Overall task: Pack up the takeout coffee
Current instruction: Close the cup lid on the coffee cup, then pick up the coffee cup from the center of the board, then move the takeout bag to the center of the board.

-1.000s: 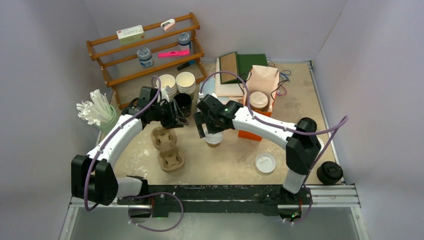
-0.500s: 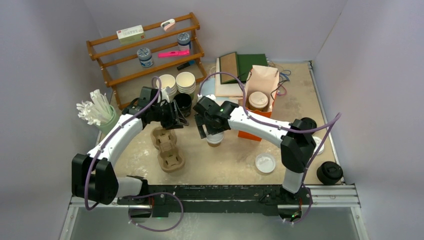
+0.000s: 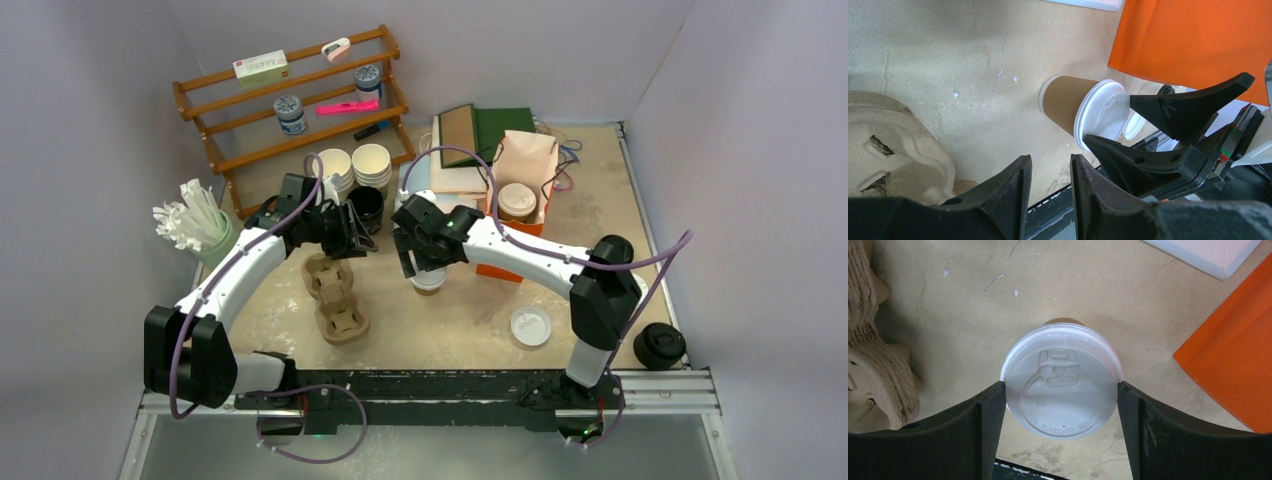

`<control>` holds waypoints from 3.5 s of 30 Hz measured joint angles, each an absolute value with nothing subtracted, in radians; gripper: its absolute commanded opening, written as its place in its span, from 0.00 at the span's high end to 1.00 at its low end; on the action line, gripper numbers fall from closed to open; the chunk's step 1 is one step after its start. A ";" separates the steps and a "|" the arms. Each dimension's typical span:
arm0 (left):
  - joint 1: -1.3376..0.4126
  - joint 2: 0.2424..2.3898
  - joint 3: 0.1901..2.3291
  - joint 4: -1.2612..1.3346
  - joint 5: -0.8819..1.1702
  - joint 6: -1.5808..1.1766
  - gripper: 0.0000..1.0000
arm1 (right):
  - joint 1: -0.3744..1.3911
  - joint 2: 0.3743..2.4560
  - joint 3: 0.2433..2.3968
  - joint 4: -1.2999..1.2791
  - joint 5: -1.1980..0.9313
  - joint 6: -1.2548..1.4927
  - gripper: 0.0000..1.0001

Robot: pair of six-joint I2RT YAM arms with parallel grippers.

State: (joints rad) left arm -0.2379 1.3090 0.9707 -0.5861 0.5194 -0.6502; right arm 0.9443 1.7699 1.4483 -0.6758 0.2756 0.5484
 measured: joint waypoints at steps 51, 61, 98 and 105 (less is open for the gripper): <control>-0.314 1.293 1.193 -0.479 0.427 -0.706 0.54 | 0.964 1.310 1.745 -0.775 0.347 0.476 0.29; -0.507 1.411 1.411 -0.267 0.372 -0.722 0.27 | 0.964 1.187 1.825 -0.813 0.624 0.426 0.33; -0.646 1.792 1.748 -0.265 0.422 -0.662 1.00 | 0.668 1.383 1.789 -1.043 0.594 0.530 0.43; -0.651 1.647 1.627 -0.288 0.449 -0.726 1.00 | 0.636 1.409 1.797 -1.093 0.512 0.530 0.45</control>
State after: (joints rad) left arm -0.6514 1.6470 1.6268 -0.2882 0.4488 -0.7261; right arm 0.6357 1.4090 1.7969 -1.0931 0.5117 0.5297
